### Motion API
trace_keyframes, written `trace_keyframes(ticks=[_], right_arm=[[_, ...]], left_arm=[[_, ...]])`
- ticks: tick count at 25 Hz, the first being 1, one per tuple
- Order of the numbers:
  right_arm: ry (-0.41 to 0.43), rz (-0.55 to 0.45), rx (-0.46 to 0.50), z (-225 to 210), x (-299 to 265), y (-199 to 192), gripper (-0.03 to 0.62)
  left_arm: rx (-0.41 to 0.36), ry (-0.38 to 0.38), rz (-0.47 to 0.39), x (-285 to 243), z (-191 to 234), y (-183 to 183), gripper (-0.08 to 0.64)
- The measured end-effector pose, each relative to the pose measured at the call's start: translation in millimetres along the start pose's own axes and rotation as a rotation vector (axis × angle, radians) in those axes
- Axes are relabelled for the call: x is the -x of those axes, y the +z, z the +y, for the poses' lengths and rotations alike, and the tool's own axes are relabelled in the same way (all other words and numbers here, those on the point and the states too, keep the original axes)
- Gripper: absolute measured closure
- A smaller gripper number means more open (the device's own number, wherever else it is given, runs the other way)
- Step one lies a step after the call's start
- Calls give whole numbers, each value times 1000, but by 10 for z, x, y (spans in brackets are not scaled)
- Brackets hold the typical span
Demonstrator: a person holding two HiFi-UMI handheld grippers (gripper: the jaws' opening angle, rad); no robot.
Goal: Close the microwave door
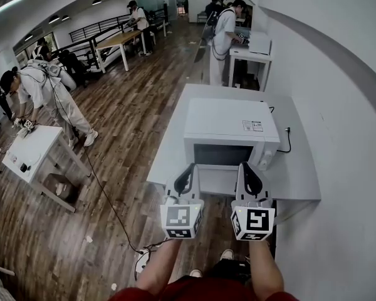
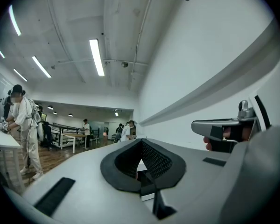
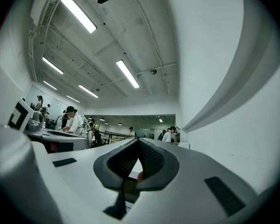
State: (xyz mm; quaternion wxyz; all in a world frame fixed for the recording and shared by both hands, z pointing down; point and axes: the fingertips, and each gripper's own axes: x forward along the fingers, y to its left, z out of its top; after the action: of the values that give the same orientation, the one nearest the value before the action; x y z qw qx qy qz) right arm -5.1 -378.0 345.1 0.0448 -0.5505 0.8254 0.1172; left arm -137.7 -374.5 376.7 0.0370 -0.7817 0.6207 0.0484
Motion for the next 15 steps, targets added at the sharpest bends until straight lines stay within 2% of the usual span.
trace_keyframes(ticks=[15], right_arm=[[6, 15, 10, 88, 15, -32, 566]], left_arm=[[5, 18, -3, 73, 89, -20, 534]])
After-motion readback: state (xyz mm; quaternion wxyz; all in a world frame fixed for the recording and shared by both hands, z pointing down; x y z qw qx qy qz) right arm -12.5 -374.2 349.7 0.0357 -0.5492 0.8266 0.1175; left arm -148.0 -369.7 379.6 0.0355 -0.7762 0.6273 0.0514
